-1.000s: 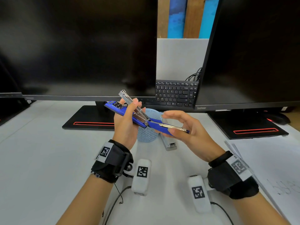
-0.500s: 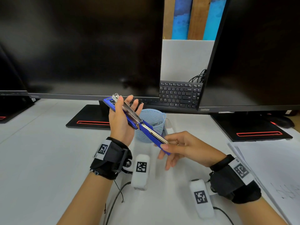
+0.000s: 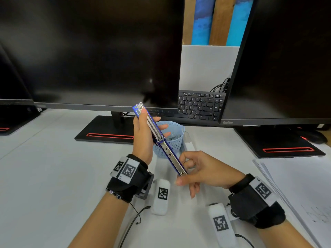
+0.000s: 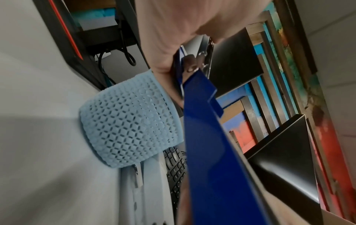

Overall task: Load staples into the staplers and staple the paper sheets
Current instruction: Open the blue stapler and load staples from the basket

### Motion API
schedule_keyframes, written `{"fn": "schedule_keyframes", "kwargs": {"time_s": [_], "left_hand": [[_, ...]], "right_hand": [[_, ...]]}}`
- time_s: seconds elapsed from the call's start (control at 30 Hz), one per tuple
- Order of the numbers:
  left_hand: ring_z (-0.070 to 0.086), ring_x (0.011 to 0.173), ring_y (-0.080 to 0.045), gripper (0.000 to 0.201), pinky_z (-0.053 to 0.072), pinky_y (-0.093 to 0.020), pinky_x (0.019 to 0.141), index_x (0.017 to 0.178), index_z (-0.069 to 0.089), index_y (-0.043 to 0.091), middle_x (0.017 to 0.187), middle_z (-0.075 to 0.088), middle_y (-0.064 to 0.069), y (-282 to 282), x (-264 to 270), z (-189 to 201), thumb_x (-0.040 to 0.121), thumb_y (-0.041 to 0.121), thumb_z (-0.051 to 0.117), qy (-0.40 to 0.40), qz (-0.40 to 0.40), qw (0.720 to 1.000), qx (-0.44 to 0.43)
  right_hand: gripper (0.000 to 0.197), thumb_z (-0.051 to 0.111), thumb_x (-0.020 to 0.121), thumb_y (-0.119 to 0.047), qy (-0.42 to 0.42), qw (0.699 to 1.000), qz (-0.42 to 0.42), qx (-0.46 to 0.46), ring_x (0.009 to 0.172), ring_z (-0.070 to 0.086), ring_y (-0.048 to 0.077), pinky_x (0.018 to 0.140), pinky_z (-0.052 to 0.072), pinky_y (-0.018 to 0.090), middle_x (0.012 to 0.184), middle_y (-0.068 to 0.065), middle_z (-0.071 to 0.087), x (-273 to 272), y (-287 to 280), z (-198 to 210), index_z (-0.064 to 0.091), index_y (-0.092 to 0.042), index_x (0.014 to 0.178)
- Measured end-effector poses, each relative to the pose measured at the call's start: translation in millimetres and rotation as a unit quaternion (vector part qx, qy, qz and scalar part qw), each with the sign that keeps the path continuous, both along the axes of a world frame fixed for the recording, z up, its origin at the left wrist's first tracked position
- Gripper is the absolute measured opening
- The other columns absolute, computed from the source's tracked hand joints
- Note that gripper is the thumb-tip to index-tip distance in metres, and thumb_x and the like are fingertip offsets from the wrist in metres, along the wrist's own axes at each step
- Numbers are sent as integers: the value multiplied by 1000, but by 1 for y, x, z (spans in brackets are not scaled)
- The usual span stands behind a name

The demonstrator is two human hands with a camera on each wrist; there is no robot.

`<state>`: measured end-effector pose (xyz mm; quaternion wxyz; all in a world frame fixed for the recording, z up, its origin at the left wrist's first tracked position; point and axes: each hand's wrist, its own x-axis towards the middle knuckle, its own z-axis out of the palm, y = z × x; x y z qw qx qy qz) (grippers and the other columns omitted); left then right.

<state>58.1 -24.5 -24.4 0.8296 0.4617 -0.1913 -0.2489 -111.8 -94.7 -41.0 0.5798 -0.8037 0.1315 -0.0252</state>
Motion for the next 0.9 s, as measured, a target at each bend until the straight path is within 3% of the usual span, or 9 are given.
{"fn": "schedule_keyframes", "kwargs": {"time_s": [0.1, 0.2, 0.27, 0.37, 0.5, 0.57, 0.67, 0.8, 0.9], "left_hand": [[66, 65, -20, 50, 59, -50, 68, 129, 46, 6, 96, 59, -8, -2, -1, -1, 99, 45, 37, 0, -9, 1000, 16], [60, 56, -16, 49, 59, -44, 61, 128, 46, 4, 90, 59, -6, -2, 0, -1, 100, 42, 33, 1, -8, 1000, 25], [54, 53, -16, 49, 55, -36, 53, 122, 48, 2, 85, 56, -7, -2, 0, -1, 98, 42, 32, 2, -14, 1000, 27], [46, 48, -15, 35, 46, -28, 46, 106, 45, 11, 80, 51, -4, -1, -3, -2, 94, 42, 34, -7, -34, 999, 10], [42, 44, -12, 29, 40, -24, 44, 103, 40, 13, 72, 47, 0, 3, 0, 1, 95, 40, 33, -12, -39, 999, -13], [41, 45, -12, 32, 38, -24, 44, 94, 44, 10, 69, 45, 1, 5, 5, 3, 98, 39, 30, 1, -34, 999, -21], [39, 45, -12, 39, 35, -24, 47, 77, 47, 12, 62, 41, 1, 8, 9, 7, 97, 40, 29, 23, -37, 999, -24], [40, 45, -12, 41, 36, -23, 47, 76, 48, 12, 58, 39, 0, 11, 13, 8, 97, 43, 29, 47, -40, 998, -5], [40, 46, -12, 39, 36, -23, 46, 79, 47, 12, 61, 40, 1, 13, 15, 6, 96, 44, 32, 62, -38, 997, -15]], "right_hand": [[37, 83, 73, -13, 3, 1000, 10, -14, 46, 64, 23, 47, 49, 26, 90, 25, 68, 1, 0, -3, 52, -6, 93], [38, 85, 72, -12, 3, 1000, 22, -14, 49, 64, 23, 50, 50, 27, 94, 25, 68, 3, 1, -5, 54, -8, 94], [40, 84, 71, -10, 5, 1000, 25, -7, 51, 65, 23, 52, 51, 27, 92, 19, 69, 3, 2, -5, 55, -5, 98], [42, 83, 72, -7, 11, 999, 31, 4, 55, 66, 23, 57, 54, 30, 88, 10, 68, 4, 3, -6, 56, -4, 103], [37, 80, 77, -12, 11, 1000, 25, -7, 54, 64, 23, 54, 52, 28, 92, 14, 70, 4, 1, 1, 59, -4, 107], [32, 77, 81, -18, 12, 999, -7, -29, 53, 63, 22, 51, 51, 27, 90, 13, 71, 5, -3, 8, 61, -5, 106], [26, 74, 84, -24, 23, 992, -44, -118, 50, 63, 21, 46, 50, 26, 79, 3, 70, 12, -13, 24, 62, -7, 99], [20, 71, 86, -28, 44, 956, -44, -285, 53, 68, 17, 44, 50, 22, 76, 1, 73, 27, -29, 60, 65, -10, 92], [16, 65, 90, -28, 42, 925, -49, -374, 54, 66, 12, 45, 53, 23, 78, 3, 73, 44, -40, 78, 65, -15, 99]]}}
